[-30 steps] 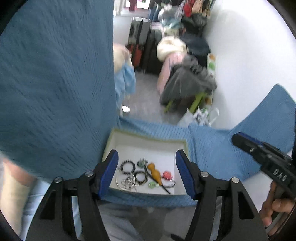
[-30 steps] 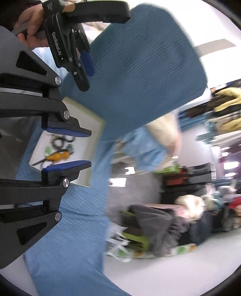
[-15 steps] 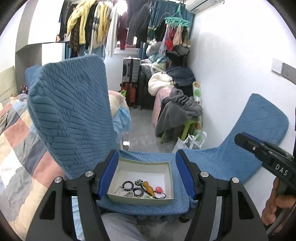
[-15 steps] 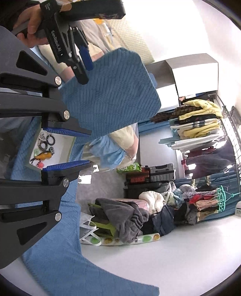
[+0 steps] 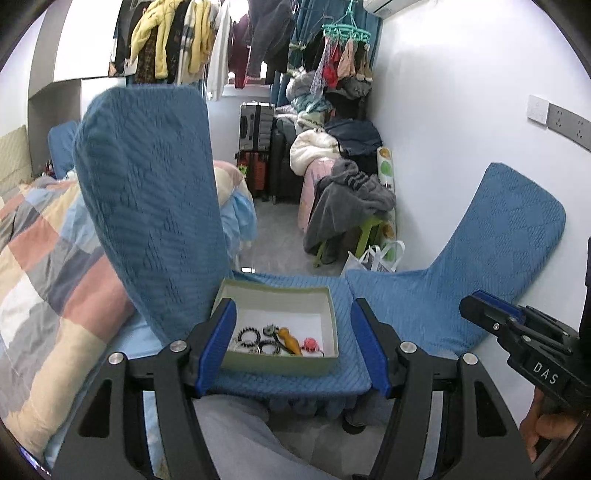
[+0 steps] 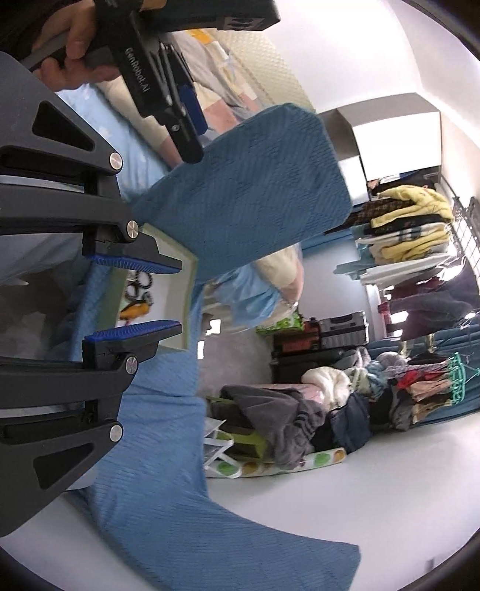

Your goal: Organize jewelry

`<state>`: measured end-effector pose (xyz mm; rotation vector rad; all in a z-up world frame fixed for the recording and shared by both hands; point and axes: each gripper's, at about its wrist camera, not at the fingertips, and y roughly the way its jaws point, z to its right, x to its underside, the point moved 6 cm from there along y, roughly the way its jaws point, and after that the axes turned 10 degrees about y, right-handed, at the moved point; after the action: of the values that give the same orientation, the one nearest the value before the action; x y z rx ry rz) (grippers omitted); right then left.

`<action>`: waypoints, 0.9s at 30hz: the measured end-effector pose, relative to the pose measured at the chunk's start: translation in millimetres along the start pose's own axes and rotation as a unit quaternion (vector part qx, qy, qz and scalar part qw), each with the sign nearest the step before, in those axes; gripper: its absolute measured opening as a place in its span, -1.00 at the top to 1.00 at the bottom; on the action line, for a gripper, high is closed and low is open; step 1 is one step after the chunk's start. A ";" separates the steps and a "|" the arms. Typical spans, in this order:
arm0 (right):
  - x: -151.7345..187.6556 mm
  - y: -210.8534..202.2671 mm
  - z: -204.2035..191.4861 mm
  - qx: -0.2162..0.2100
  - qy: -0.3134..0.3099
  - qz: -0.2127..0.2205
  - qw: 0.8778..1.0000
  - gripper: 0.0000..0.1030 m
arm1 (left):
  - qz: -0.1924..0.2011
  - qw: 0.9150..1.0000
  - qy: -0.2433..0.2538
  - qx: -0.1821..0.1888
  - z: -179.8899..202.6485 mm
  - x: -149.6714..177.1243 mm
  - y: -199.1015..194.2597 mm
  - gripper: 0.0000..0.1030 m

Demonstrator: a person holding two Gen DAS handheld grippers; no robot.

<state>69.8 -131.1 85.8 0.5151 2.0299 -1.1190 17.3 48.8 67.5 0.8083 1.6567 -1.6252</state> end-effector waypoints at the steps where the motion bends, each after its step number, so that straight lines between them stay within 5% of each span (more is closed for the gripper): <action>1: 4.7 1.6 2.2 0.001 0.002 0.000 1.000 0.53 | -0.008 1.000 -0.001 -0.006 -0.9 4.6 3.8 -0.26; 13: 51.9 39.8 16.9 0.016 0.008 -0.048 0.999 0.52 | -0.047 0.999 -0.015 -0.011 -7.4 45.1 41.5 -0.26; 27: 64.4 61.2 35.0 0.038 0.026 -0.046 0.998 0.52 | -0.062 0.998 -0.023 0.006 -8.0 55.8 69.7 -0.26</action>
<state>82.8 -128.3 -8.8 0.4969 2.0819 -1.2532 41.0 57.7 -18.5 0.6805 1.6950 -1.7276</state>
